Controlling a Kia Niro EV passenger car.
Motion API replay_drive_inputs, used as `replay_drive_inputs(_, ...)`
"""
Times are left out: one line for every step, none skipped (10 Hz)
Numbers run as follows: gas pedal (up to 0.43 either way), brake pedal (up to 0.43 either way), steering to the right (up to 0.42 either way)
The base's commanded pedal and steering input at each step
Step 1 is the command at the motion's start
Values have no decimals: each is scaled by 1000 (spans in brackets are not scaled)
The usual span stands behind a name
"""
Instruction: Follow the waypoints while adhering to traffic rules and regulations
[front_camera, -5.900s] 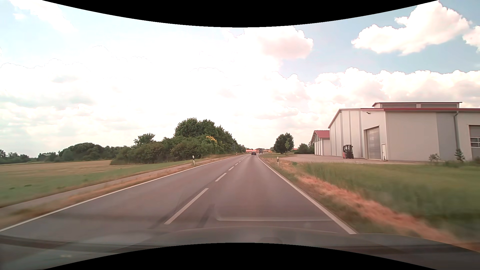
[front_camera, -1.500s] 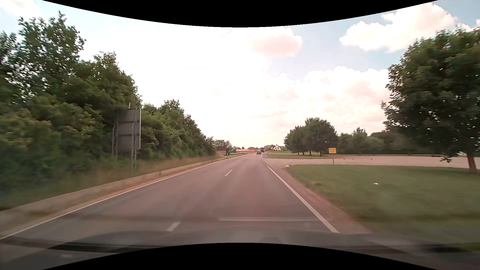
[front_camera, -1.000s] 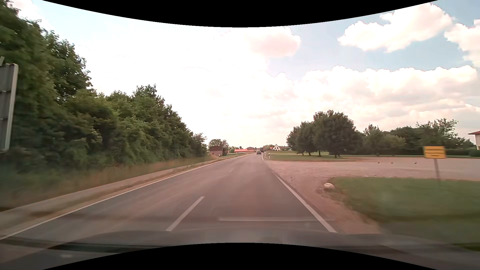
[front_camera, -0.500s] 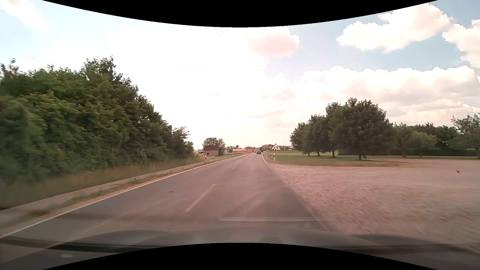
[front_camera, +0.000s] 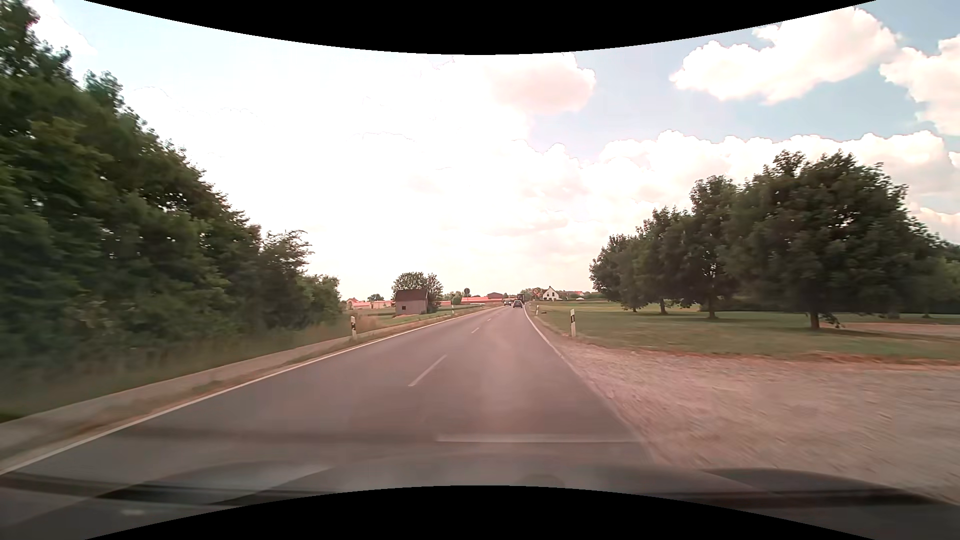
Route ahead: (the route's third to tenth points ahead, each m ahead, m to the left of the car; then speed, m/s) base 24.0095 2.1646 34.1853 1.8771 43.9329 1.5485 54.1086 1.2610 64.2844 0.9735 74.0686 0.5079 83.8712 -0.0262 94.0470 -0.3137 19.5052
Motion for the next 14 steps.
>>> replay_drive_inputs(197,0,2)
replay_drive_inputs(189,0,3)
replay_drive_inputs(177,0,3)
replay_drive_inputs(169,0,4)
replay_drive_inputs(157,0,7)
replay_drive_inputs(157,0,8)
replay_drive_inputs(157,0,7)
replay_drive_inputs(157,0,6)
replay_drive_inputs(157,0,4)
replay_drive_inputs(157,0,3)
replay_drive_inputs(157,0,2)
replay_drive_inputs(177,0,1)
replay_drive_inputs(177,0,1)
replay_drive_inputs(177,0,1)
